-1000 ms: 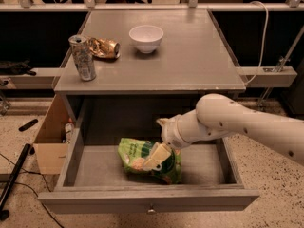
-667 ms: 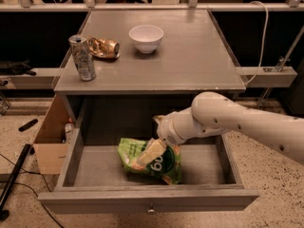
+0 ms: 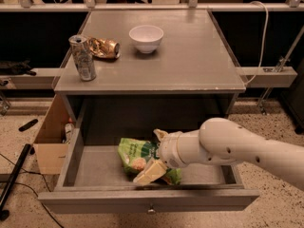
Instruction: Pick green rice chip bag from top drawer and place on counter
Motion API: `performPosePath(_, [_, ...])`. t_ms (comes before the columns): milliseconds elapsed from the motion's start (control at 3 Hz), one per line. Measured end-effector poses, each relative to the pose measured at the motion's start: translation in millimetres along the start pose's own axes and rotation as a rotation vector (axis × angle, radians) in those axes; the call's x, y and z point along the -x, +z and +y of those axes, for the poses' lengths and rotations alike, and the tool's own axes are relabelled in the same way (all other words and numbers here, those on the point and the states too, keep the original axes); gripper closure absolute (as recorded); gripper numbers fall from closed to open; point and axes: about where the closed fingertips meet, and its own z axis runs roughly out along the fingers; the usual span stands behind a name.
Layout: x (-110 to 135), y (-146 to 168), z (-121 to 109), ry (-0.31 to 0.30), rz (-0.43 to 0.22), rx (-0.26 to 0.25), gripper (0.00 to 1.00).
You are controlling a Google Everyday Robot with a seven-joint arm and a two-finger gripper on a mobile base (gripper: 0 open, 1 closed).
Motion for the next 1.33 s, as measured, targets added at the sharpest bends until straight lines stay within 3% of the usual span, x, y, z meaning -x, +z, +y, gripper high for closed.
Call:
performPosePath(667, [-6, 10, -14, -0.008, 0.033, 0.002, 0.00])
performPosePath(1333, [-29, 22, -7, 0.000, 0.041, -0.016, 0.00])
